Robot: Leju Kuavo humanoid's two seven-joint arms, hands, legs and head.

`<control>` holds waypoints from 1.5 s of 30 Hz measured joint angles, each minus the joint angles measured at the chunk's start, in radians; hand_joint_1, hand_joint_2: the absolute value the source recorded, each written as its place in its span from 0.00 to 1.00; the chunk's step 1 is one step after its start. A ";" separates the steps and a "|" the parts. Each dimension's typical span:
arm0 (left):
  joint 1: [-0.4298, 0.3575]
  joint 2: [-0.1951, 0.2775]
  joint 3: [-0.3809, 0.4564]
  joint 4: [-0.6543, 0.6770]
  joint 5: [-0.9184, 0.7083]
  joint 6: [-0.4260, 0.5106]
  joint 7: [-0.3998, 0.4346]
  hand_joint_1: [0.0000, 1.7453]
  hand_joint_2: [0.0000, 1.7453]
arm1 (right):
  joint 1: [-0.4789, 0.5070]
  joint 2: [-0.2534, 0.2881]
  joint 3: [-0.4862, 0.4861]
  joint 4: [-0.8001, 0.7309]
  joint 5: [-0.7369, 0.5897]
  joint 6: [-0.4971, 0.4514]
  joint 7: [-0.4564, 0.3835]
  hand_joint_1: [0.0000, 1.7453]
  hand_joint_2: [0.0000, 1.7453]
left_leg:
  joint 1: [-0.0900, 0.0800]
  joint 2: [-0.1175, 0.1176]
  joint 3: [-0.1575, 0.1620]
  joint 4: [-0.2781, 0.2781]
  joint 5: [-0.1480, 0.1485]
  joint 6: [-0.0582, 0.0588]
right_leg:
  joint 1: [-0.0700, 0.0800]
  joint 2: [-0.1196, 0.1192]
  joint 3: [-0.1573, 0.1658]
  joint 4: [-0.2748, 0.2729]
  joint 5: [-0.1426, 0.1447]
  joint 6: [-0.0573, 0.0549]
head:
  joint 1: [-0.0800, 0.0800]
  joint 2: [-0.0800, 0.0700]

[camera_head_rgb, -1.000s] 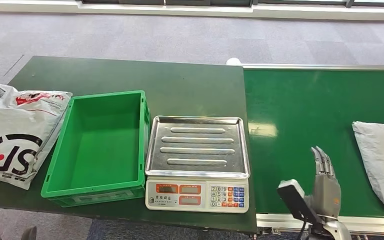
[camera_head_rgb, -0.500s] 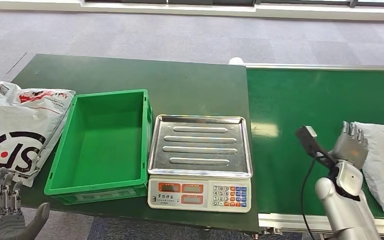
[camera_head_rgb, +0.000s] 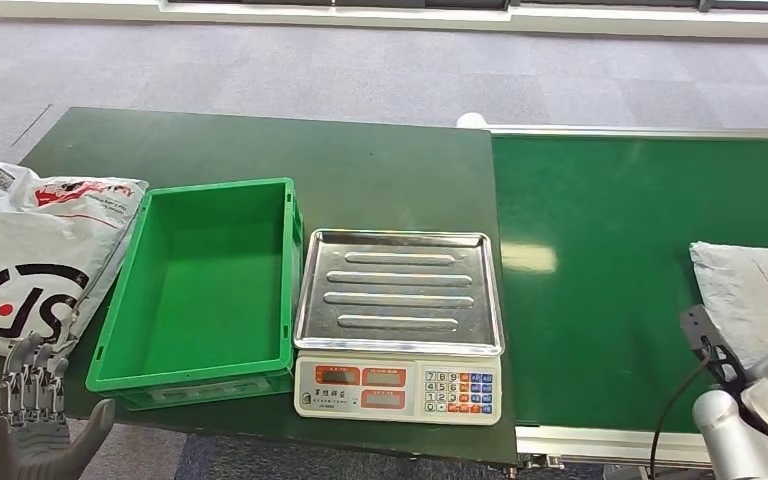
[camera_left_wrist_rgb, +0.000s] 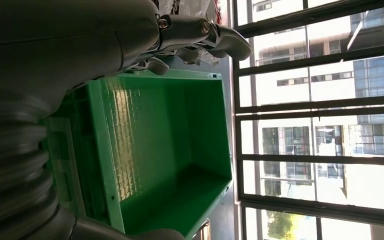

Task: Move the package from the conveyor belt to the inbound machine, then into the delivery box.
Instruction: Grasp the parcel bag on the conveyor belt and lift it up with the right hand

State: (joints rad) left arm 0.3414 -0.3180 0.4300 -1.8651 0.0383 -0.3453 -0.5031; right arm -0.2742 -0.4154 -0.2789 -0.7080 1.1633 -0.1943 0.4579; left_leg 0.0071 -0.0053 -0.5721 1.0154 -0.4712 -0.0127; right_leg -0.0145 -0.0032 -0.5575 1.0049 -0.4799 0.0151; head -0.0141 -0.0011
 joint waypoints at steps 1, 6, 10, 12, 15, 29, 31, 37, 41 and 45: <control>-0.002 0.002 0.000 0.004 0.005 0.002 -0.001 0.00 1.00 | 0.007 -0.003 -0.017 0.020 -0.016 0.005 -0.006 0.00 1.00 | 0.000 0.000 0.000 0.000 0.000 0.000 | 0.000 0.000 0.000 0.000 0.000 0.000 | 0.000 0.000; -0.018 0.013 0.005 0.028 0.023 0.020 -0.012 0.00 1.00 | 0.011 -0.016 -0.081 0.120 -0.073 0.044 -0.051 0.00 1.00 | 0.001 0.002 0.001 0.000 -0.001 0.001 | 0.001 0.002 0.001 -0.001 0.000 0.000 | 0.000 0.000; -0.023 0.019 0.013 0.043 0.030 0.031 -0.019 0.00 1.00 | -0.020 -0.023 -0.098 0.172 -0.095 0.075 -0.066 0.00 1.00 | 0.003 0.003 0.005 0.000 -0.003 0.003 | 0.003 0.002 0.008 -0.004 -0.001 0.002 | 0.000 0.000; -0.023 0.020 0.018 0.045 0.035 0.039 -0.022 0.00 1.00 | -0.040 -0.024 -0.100 0.195 -0.103 0.074 -0.077 0.00 1.00 | 0.004 0.003 0.006 0.000 -0.003 0.004 | 0.003 0.002 0.009 -0.005 0.000 0.003 | 0.000 0.000; -0.023 0.021 0.025 0.045 0.039 0.038 -0.023 0.00 1.00 | -0.063 -0.024 -0.100 0.221 -0.106 0.064 -0.081 0.00 1.00 | 0.003 0.003 0.006 0.000 -0.002 0.005 | 0.003 0.002 0.010 -0.006 0.002 0.004 | 0.000 0.000; -0.011 0.010 0.066 0.027 0.044 0.057 -0.041 0.00 1.00 | -0.072 0.063 -0.112 -0.070 -0.151 -0.504 -0.607 0.00 1.00 | 0.000 0.000 -0.001 0.000 0.003 0.007 | -0.001 -0.001 0.004 -0.004 0.005 0.006 | 0.000 0.000; -0.008 0.009 0.066 0.027 0.044 0.067 -0.047 0.00 1.00 | -0.066 0.088 -0.134 -0.152 -0.162 -0.505 -0.674 0.00 1.00 | 0.000 -0.002 -0.002 0.000 0.003 0.007 | 0.000 -0.003 0.004 -0.004 0.005 0.005 | 0.000 0.000; 0.001 0.015 0.066 0.024 0.064 0.094 -0.054 0.00 1.00 | -0.039 0.110 -0.127 -0.302 -0.224 -0.467 -0.567 0.00 1.00 | 0.000 -0.002 -0.003 0.000 0.003 0.007 | 0.000 -0.004 0.003 -0.004 0.004 0.005 | 0.000 0.000; 0.005 0.023 0.066 0.016 0.075 0.085 -0.037 0.00 1.00 | -0.042 0.074 -0.056 -0.289 -0.114 -0.258 -0.211 0.00 1.00 | 0.000 0.000 -0.004 0.000 0.003 0.007 | -0.001 -0.002 0.002 -0.005 0.004 0.006 | 0.000 0.000; 0.005 0.023 0.066 0.009 0.075 0.067 -0.026 0.00 1.00 | -0.071 0.031 -0.016 -0.206 -0.091 -0.166 -0.114 0.00 1.00 | -0.001 -0.002 -0.005 0.000 0.004 0.009 | -0.002 -0.004 0.001 -0.005 0.005 0.006 | 0.000 0.000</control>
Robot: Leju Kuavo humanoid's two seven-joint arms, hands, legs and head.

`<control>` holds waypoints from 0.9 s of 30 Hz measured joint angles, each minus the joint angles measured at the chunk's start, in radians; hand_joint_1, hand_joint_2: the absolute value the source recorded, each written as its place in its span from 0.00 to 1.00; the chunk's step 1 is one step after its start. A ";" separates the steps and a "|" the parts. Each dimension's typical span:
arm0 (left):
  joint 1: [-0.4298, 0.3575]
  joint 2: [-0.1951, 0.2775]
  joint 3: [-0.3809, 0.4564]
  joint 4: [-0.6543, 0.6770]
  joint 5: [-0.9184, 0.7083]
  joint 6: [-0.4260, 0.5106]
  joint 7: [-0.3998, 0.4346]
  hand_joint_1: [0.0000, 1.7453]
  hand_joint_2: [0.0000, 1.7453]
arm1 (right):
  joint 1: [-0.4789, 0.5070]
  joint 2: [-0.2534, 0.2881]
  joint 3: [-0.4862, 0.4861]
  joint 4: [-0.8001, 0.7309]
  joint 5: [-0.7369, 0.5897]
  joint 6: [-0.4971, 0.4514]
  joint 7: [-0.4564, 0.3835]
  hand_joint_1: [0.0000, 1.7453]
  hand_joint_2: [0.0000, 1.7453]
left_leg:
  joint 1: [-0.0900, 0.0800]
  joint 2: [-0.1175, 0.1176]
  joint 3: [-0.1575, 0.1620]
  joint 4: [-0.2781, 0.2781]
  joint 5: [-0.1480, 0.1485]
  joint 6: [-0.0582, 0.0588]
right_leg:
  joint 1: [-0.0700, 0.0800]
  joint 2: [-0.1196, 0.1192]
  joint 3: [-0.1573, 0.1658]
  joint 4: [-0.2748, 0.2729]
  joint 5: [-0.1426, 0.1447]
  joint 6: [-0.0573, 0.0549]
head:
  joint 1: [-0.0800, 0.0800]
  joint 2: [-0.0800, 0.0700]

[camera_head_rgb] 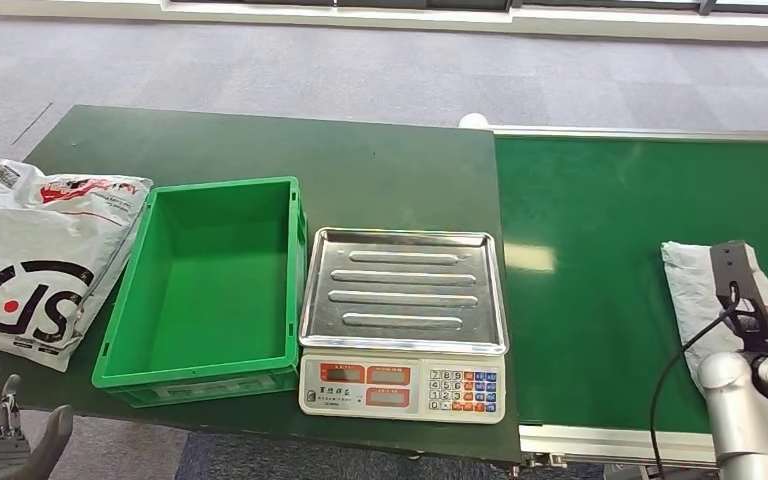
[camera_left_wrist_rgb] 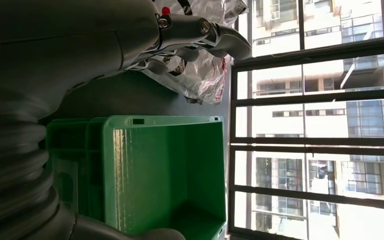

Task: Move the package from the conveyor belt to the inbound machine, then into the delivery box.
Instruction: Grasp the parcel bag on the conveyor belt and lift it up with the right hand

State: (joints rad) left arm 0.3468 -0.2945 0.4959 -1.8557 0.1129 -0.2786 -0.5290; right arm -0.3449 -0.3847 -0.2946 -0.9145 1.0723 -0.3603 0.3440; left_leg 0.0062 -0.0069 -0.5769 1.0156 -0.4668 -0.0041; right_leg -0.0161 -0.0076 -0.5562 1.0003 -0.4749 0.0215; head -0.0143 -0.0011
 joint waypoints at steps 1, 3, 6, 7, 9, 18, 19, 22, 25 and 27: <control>0.000 0.000 0.000 0.000 0.000 -0.004 0.001 0.00 1.00 | -0.011 -0.011 0.007 0.028 -0.007 0.029 0.007 0.00 1.00 | 0.000 0.000 0.000 0.000 0.000 0.000 | 0.000 0.000 0.000 0.000 0.000 0.000 | 0.000 0.000; -0.001 0.002 0.000 0.000 -0.001 -0.009 0.001 0.00 1.00 | -0.026 -0.032 0.016 0.082 -0.026 0.079 0.009 0.00 1.00 | 0.000 -0.001 0.000 0.000 0.000 0.000 | 0.000 -0.001 0.000 0.000 0.000 0.000 | 0.000 0.000; -0.002 0.006 0.000 0.001 -0.001 -0.012 0.001 0.00 1.00 | -0.039 -0.054 0.022 0.142 -0.042 0.104 -0.001 0.00 1.00 | 0.000 -0.001 -0.001 0.000 0.000 0.000 | 0.000 -0.001 0.000 0.000 0.000 0.000 | 0.000 0.000; -0.003 0.007 0.000 0.001 -0.002 -0.012 0.001 0.00 1.00 | -0.043 -0.059 0.024 0.156 -0.044 0.106 -0.002 0.00 1.00 | 0.000 -0.001 -0.001 0.000 0.000 0.000 | 0.000 -0.001 0.000 0.000 0.000 0.000 | 0.000 0.000; -0.004 0.009 0.000 0.002 -0.002 -0.012 0.000 0.00 1.00 | -0.053 -0.069 0.028 0.183 -0.050 0.119 0.004 0.00 1.00 | 0.000 -0.001 -0.001 0.000 0.000 0.000 | 0.000 0.000 -0.001 0.000 0.000 0.000 | 0.000 0.000; -0.024 0.060 -0.029 0.051 0.012 0.011 -0.039 0.00 1.00 | -0.115 -0.120 0.030 0.410 -0.191 0.358 -0.051 0.00 1.00 | 0.000 -0.001 -0.001 0.000 0.000 0.000 | 0.000 -0.001 -0.002 0.000 0.000 0.000 | 0.000 0.000; -0.025 0.068 -0.036 0.058 0.014 0.013 -0.043 0.00 1.00 | -0.113 -0.122 0.029 0.434 -0.204 0.389 -0.045 0.00 1.00 | 0.000 -0.001 -0.001 0.000 0.000 0.000 | 0.000 -0.001 -0.002 0.000 0.000 0.000 | 0.000 0.000; -0.026 0.085 -0.054 0.077 0.013 0.018 -0.056 0.00 1.00 | -0.100 -0.129 0.023 0.491 -0.235 0.473 -0.032 0.00 1.00 | 0.000 -0.001 0.000 0.000 0.000 0.000 | 0.001 -0.001 -0.001 0.000 0.000 0.000 | 0.000 0.000; -0.026 0.091 -0.060 0.091 0.006 0.008 -0.064 0.00 1.00 | -0.084 -0.136 0.016 0.522 -0.255 0.521 -0.044 0.74 1.00 | 0.001 -0.001 0.000 0.000 0.000 0.000 | 0.001 -0.001 0.000 -0.001 -0.001 0.000 | 0.000 0.000; -0.027 0.091 -0.060 0.095 0.001 -0.006 -0.065 0.00 1.00 | -0.080 -0.139 0.014 0.530 -0.262 0.543 -0.053 1.00 1.00 | 0.002 -0.001 0.001 0.000 -0.001 0.000 | 0.002 0.000 0.001 -0.002 -0.001 0.000 | 0.000 0.000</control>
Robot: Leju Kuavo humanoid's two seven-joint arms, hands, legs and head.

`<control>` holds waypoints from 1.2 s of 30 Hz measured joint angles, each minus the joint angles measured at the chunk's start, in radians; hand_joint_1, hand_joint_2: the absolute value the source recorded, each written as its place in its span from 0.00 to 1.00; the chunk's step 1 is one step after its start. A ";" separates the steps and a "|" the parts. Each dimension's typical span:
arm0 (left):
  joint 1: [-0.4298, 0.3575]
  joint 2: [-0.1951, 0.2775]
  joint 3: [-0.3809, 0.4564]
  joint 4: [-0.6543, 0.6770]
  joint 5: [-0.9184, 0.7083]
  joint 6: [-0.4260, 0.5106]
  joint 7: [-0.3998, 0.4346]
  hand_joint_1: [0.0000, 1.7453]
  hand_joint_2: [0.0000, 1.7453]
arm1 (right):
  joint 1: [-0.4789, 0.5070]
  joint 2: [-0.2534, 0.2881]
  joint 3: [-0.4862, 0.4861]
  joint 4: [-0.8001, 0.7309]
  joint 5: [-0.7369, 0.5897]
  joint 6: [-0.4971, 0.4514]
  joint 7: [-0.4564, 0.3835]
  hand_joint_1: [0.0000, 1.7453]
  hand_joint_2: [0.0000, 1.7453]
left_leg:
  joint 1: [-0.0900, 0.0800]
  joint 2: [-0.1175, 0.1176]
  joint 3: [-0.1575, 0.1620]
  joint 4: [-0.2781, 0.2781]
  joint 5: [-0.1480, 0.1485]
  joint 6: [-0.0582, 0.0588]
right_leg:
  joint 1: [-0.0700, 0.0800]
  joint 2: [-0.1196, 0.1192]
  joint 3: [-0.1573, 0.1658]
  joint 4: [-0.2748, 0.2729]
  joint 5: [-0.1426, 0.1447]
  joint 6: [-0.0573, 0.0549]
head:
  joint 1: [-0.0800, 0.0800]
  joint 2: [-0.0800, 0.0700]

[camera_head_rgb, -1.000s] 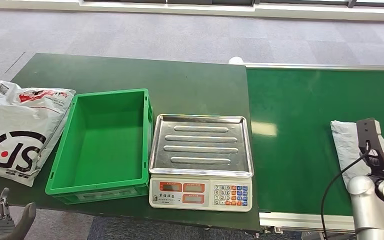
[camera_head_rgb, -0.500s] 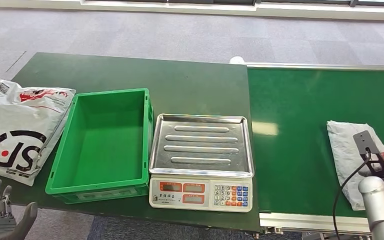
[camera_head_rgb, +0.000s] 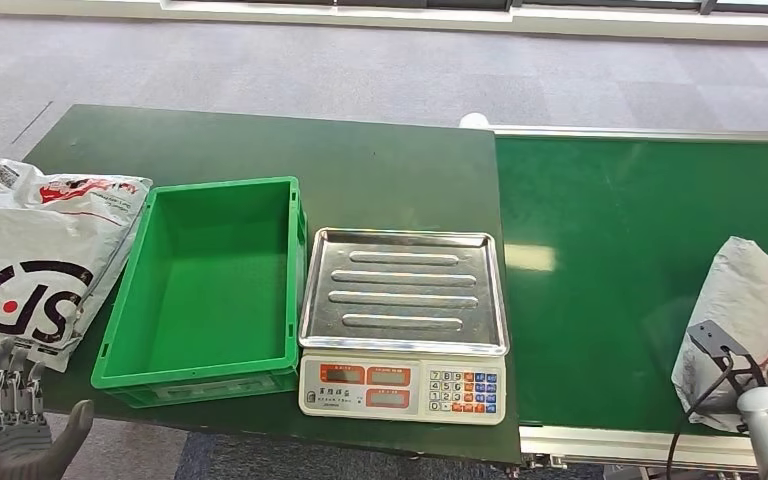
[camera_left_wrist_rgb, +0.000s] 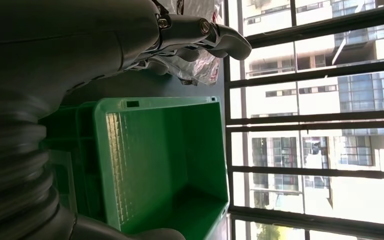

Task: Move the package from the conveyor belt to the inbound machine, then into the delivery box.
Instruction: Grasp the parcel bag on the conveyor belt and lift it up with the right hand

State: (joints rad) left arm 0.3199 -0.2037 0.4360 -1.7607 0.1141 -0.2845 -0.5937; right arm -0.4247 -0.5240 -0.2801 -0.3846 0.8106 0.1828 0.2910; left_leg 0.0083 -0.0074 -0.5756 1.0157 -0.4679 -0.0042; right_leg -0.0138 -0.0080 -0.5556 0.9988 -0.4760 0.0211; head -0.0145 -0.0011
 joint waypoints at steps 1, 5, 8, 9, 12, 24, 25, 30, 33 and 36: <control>-0.001 0.000 0.000 0.001 -0.002 -0.006 0.000 0.00 1.00 | 0.000 -0.001 0.000 0.001 -0.002 0.008 -0.003 1.00 1.00 | 0.001 0.000 0.001 0.000 0.000 0.000 | 0.001 0.000 0.001 -0.001 0.000 0.000 | 0.000 0.000; -0.003 -0.004 0.001 0.000 -0.016 -0.023 0.010 0.00 1.00 | -0.002 -0.002 0.000 0.003 -0.013 -0.014 -0.007 1.00 1.00 | 0.002 0.000 0.003 0.000 -0.001 0.000 | 0.002 0.000 0.005 -0.002 0.000 0.000 | 0.000 0.000; -0.006 -0.011 0.006 -0.004 -0.023 -0.035 0.017 0.00 1.00 | -0.010 0.002 0.000 0.003 -0.024 -0.049 -0.005 1.00 1.00 | 0.002 0.000 0.004 0.000 -0.001 0.000 | 0.002 0.000 0.006 -0.002 0.000 0.000 | 0.000 0.000; -0.006 -0.013 0.008 -0.006 -0.023 -0.038 0.017 0.00 1.00 | -0.012 0.002 -0.001 0.003 -0.026 -0.055 -0.005 1.00 1.00 | 0.002 0.000 0.004 0.000 -0.001 0.000 | 0.002 0.000 0.006 -0.002 0.000 0.000 | 0.000 0.000; -0.007 -0.018 0.013 -0.009 -0.024 -0.044 0.019 0.00 1.00 | -0.016 0.004 -0.003 0.003 -0.031 -0.074 -0.007 1.00 1.00 | 0.002 0.000 0.005 0.000 -0.001 0.000 | 0.002 0.000 0.007 -0.002 0.000 0.000 | 0.000 0.000; -0.012 -0.057 0.059 -0.040 -0.029 -0.062 0.041 0.00 1.00 | -0.021 0.051 -0.054 0.000 -0.156 -0.353 -0.173 1.00 1.00 | 0.001 0.000 0.001 0.000 0.000 -0.001 | 0.001 0.000 0.005 -0.001 0.001 0.000 | 0.000 0.000; -0.013 -0.060 0.061 -0.043 -0.031 -0.061 0.042 0.00 1.00 | -0.021 0.059 -0.065 -0.006 -0.194 -0.385 -0.224 1.00 1.00 | 0.001 0.000 0.000 0.000 0.000 -0.001 | 0.001 0.000 0.004 -0.001 0.001 0.000 | 0.000 0.000; -0.025 -0.074 0.063 -0.057 -0.033 -0.036 0.045 0.00 1.00 | -0.030 0.128 -0.114 -0.122 -0.410 -0.546 -0.517 1.00 1.00 | 0.001 0.001 -0.002 0.000 0.001 -0.001 | 0.001 0.001 0.002 0.000 0.001 0.000 | 0.000 0.000; -0.025 -0.077 0.063 -0.062 -0.035 -0.017 0.036 0.00 1.00 | -0.020 0.177 -0.094 -0.248 -0.516 -0.572 -0.595 1.00 1.00 | 0.001 0.000 -0.002 0.000 0.002 -0.002 | 0.001 0.000 0.000 0.002 0.001 -0.001 | 0.000 0.000; -0.024 -0.081 0.060 -0.064 -0.048 0.000 0.014 0.00 1.00 | 0.002 0.236 -0.005 -0.445 -0.549 -0.615 -0.646 1.00 1.00 | 0.000 0.001 -0.004 0.000 0.003 -0.003 | 0.000 0.002 -0.004 0.005 0.002 -0.001 | 0.000 0.000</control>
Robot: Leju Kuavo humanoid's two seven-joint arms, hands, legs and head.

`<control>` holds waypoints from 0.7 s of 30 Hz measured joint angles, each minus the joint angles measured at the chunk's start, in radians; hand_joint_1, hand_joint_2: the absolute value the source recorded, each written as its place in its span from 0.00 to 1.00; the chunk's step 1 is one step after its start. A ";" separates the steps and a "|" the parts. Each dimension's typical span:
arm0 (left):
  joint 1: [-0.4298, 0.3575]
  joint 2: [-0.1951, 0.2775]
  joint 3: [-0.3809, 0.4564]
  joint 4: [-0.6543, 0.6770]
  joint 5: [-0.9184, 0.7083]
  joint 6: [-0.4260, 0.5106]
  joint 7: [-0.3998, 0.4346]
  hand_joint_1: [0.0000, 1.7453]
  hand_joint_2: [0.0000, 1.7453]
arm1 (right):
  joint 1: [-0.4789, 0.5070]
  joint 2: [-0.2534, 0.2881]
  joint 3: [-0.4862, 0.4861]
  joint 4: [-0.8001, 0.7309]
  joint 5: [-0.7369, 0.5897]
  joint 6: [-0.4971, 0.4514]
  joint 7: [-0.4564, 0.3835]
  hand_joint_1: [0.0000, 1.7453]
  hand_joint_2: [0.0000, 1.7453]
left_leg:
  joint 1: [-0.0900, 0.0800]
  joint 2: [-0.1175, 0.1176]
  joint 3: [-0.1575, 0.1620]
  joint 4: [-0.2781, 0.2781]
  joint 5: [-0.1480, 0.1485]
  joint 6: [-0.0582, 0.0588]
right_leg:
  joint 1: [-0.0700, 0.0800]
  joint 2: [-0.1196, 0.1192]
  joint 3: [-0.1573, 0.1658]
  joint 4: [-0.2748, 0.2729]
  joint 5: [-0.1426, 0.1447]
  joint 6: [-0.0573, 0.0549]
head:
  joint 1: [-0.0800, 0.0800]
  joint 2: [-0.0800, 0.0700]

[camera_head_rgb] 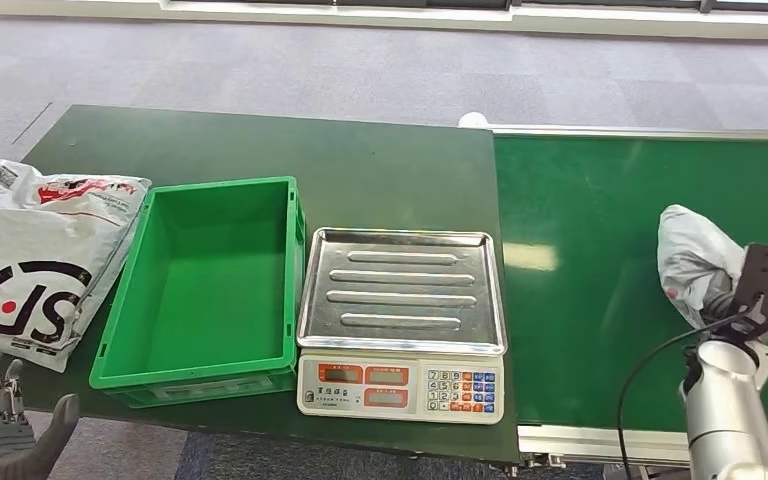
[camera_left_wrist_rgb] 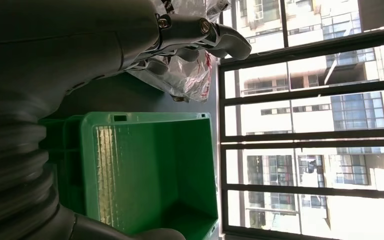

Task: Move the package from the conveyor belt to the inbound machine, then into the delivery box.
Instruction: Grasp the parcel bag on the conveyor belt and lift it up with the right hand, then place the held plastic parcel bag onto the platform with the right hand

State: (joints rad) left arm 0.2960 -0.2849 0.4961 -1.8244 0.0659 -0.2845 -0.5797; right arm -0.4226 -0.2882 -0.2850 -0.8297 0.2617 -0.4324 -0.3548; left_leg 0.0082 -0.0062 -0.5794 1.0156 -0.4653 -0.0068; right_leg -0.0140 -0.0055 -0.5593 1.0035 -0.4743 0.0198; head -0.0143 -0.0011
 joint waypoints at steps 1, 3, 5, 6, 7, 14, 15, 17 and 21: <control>0.000 -0.001 -0.004 0.000 -0.004 0.008 -0.008 0.00 1.00 | 0.007 0.019 0.043 -0.070 0.005 -0.016 0.003 1.00 1.00 | 0.000 0.001 0.000 0.000 0.000 -0.001 | 0.000 0.002 -0.002 0.001 0.000 0.000 | 0.000 0.000; 0.000 -0.001 -0.018 0.001 -0.008 0.027 -0.021 0.00 1.00 | 0.020 0.048 0.147 -0.204 0.015 -0.043 0.025 1.00 1.00 | 0.000 0.003 0.000 0.000 0.001 -0.002 | 0.000 0.004 -0.004 0.001 0.001 -0.001 | 0.000 0.000; 0.000 0.002 -0.035 0.005 -0.007 0.044 -0.030 0.00 1.00 | 0.030 0.068 0.255 -0.314 0.018 -0.052 0.033 1.00 1.00 | 0.000 0.002 -0.001 -0.001 0.002 -0.003 | 0.001 0.003 -0.005 0.001 0.001 -0.002 | 0.000 0.000; 0.000 0.005 -0.045 0.008 -0.005 0.052 -0.034 0.00 1.00 | 0.034 0.076 0.305 -0.358 0.017 -0.050 0.029 1.00 1.00 | 0.001 0.002 -0.001 -0.001 0.002 -0.004 | 0.001 0.003 -0.005 0.002 0.001 -0.002 | 0.000 0.000; 0.000 0.011 -0.057 0.013 -0.002 0.063 -0.038 0.00 1.00 | 0.037 0.087 0.353 -0.396 0.014 -0.048 0.023 1.00 1.00 | 0.001 0.002 -0.002 -0.001 0.002 -0.004 | 0.001 0.003 -0.006 0.002 0.001 -0.003 | 0.000 0.000; 0.001 0.076 -0.171 0.045 0.033 0.166 -0.066 0.00 1.00 | 0.011 0.169 0.667 -0.505 0.019 -0.013 0.067 1.00 1.00 | 0.002 0.002 -0.003 -0.002 0.004 -0.007 | 0.003 0.003 -0.007 0.003 0.001 -0.005 | 0.000 0.000; 0.003 0.085 -0.183 0.048 0.039 0.177 -0.068 0.00 1.00 | 0.003 0.180 0.704 -0.508 0.042 0.018 0.115 1.00 1.00 | 0.002 0.002 -0.003 -0.002 0.004 -0.007 | 0.003 0.003 -0.007 0.003 0.001 -0.005 | 0.000 0.000; 0.009 0.102 -0.200 0.052 0.047 0.189 -0.069 0.00 1.00 | -0.013 0.204 0.773 -0.510 0.105 0.102 0.246 1.00 1.00 | 0.003 0.002 -0.003 -0.002 0.004 -0.007 | 0.003 0.003 -0.007 0.003 0.001 -0.005 | 0.000 0.000; 0.024 0.128 -0.219 0.053 0.054 0.193 -0.061 0.00 1.00 | -0.025 0.256 0.859 -0.500 0.178 0.210 0.417 1.00 1.00 | 0.003 0.001 -0.003 -0.002 0.004 -0.007 | 0.003 0.002 -0.008 0.003 0.001 -0.005 | 0.000 0.000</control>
State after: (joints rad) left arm 0.3196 -0.1572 0.2774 -1.7712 0.1197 -0.0920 -0.6403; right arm -0.4475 -0.0321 0.5739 -1.3300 0.4392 -0.2221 0.0623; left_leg 0.0107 -0.0052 -0.5822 1.0138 -0.4609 -0.0139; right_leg -0.0113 -0.0035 -0.5669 1.0064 -0.4731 0.0143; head -0.0145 -0.0011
